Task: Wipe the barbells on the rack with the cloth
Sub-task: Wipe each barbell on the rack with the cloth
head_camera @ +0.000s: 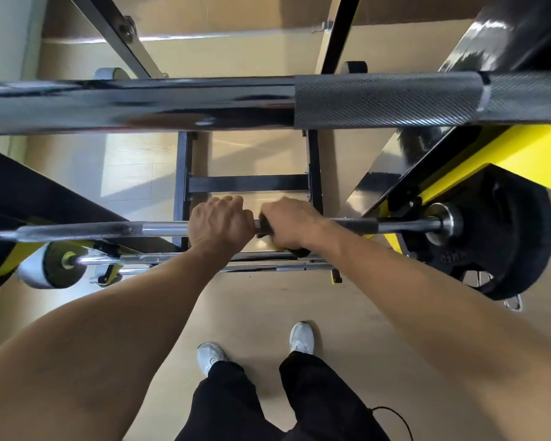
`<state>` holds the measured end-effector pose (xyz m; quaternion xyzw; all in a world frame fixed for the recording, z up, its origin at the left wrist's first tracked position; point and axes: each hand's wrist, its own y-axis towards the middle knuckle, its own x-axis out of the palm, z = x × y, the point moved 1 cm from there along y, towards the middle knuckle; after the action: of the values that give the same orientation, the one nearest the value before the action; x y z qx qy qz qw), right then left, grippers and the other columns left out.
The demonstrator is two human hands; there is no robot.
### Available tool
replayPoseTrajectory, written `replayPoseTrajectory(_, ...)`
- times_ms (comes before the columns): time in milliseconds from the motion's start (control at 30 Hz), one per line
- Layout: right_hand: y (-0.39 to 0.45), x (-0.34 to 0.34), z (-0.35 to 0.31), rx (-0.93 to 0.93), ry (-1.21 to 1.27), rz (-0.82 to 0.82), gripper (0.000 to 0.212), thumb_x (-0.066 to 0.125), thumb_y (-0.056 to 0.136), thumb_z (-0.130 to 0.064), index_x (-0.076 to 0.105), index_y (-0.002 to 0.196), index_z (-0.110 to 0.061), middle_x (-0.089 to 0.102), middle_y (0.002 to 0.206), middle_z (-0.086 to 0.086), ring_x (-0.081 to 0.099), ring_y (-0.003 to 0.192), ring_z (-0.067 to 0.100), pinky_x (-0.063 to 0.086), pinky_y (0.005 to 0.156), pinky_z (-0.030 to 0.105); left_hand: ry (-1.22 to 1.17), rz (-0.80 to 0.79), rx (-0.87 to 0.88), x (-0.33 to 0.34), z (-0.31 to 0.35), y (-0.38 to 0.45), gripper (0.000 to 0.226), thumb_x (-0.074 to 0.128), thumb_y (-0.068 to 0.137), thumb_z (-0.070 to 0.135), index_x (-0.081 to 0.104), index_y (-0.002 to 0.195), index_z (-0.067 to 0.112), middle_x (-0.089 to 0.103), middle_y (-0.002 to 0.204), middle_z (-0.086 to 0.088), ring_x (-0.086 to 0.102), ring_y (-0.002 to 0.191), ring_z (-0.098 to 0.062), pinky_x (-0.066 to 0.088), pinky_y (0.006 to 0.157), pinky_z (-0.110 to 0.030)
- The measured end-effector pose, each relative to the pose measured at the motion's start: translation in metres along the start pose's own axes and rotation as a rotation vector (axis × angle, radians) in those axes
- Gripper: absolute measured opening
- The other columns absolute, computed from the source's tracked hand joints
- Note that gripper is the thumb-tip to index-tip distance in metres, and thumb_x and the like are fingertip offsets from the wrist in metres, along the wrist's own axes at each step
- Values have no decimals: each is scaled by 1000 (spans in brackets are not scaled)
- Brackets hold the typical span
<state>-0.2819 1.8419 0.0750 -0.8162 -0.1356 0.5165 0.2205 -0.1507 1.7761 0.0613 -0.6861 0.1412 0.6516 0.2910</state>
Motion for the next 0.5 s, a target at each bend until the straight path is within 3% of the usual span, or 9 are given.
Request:
replayPoseTrajectory(167,-40,-15,54,146,-103,-99,33,78,73,-26,61,102,-24,62,84,-2,61,78,20,43,62,29,-52,44,12,1,-2,-2,33,35,95,36,49,72,17,50,65,3,47,58,-15,39,58,-30)
replayPoseTrajectory(300,-74,-32,83,296,-131,-140,37,80,69,-21,53,94,-26,56,84,-3,57,78,20,42,59,28,-44,38,15,1,-2,-2,33,35,96,37,48,72,18,45,63,5,41,55,-12,35,57,-29)
replayPoseTrajectory(367,-81,-32,83,311,-158,-78,35,79,72,-19,51,91,-27,54,84,-2,57,80,21,45,64,31,-30,26,19,0,-2,-1,34,34,96,38,47,72,18,44,64,5,39,54,-11,33,58,-30)
replayPoseTrajectory(500,-58,-20,59,235,-186,-13,22,77,76,-18,61,92,-20,59,80,-2,61,76,20,50,68,32,-24,6,36,-4,0,-2,33,33,97,37,46,74,18,40,64,5,44,59,-16,35,60,-32)
